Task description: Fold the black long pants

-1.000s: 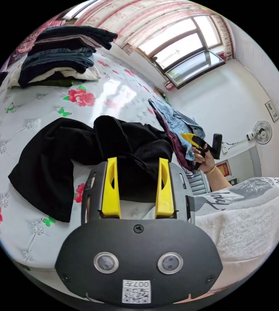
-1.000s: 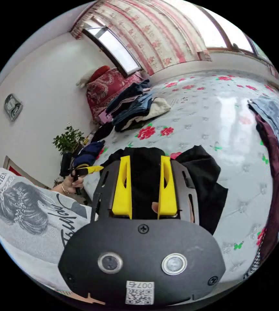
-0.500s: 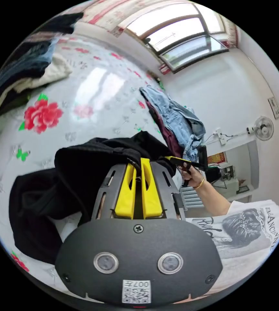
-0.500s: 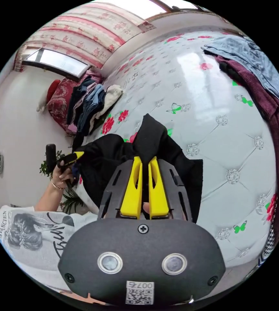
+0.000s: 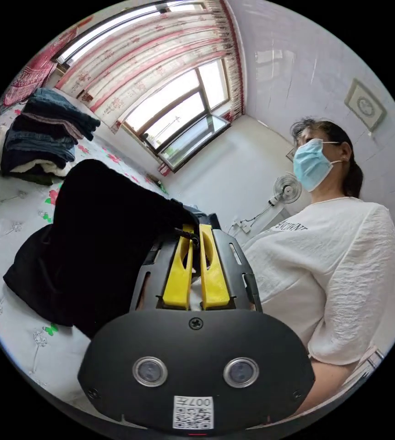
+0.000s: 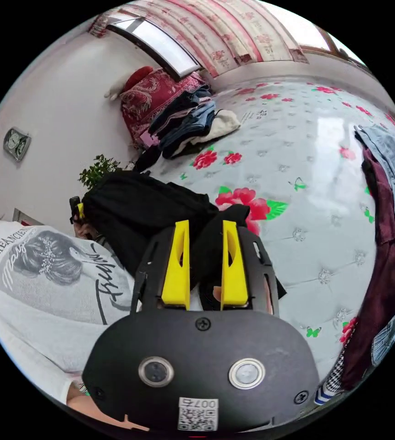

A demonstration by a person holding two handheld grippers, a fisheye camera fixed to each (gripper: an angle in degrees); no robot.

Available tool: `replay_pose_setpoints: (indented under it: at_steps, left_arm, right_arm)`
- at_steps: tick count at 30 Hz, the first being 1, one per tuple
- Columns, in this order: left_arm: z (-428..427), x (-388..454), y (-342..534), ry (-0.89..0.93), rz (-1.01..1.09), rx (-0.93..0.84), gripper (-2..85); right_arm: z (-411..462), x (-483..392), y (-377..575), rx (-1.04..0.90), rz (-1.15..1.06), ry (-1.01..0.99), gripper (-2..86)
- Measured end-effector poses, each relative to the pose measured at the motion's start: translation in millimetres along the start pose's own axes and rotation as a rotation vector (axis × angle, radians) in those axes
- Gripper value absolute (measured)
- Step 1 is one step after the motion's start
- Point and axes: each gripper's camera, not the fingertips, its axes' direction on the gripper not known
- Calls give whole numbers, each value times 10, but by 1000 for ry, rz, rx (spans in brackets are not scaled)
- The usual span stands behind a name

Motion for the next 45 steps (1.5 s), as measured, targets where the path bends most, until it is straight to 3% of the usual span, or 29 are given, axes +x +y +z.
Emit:
replay_pose_setpoints:
  at_steps: [4, 8, 13, 16, 19, 21, 23, 26, 28, 31, 33, 37, 42, 45]
  left_arm:
    - [-465, 160, 240, 69, 43, 165, -8]
    - [-679, 396, 376, 11, 94, 166, -8]
    - [-769, 738, 382, -47, 193, 100, -8]
    - [-820, 758, 335, -91, 206, 97, -7]
    - [-873, 622, 261, -148, 162, 114, -7]
    - [-902, 555, 215, -189, 136, 123, -7]
    - [-929, 504, 176, -223, 114, 134, -7]
    - [-939, 383, 111, -274, 61, 171, -6]
    - [-877, 289, 72, -252, 43, 198, -5]
    - [-657, 119, -36, -269, 20, 181, 0]
    - [-527, -79, -57, -396, -51, 124, 8]
    - [-294, -681, 53, -757, -375, -47, 53]
    - [56, -638, -335, -940, -273, -114, 62]
    - [453, -820, -715, -910, -162, -185, 68]
  right_arm:
    - [782, -254, -843, -112, -74, -15, 101]
    - [2075, -536, -1409, -372, -69, -10, 107]
    - [3138, -654, -1319, -627, -13, 146, 101]
    - [3229, -1013, -1124, -632, -230, 321, 64]
    - [2924, -1007, -1115, -562, -224, 255, 28]
    - [2081, -580, -1231, -278, 10, -28, 14]
    - [1219, -338, -1175, 15, 100, -115, 10]
    - [-117, -218, -826, 363, 90, -134, 10]
    - [-683, -210, -532, 481, 93, -127, 12]
    - [-1098, -326, -32, 484, 104, 45, 22]
    - [-977, -238, 373, 350, 184, 212, 36]
    - [-637, 254, 992, 120, 422, 214, 58]
    - [-738, 496, 1270, 139, 471, 276, 81]
    - [-743, 638, 992, 126, 412, 306, 91]
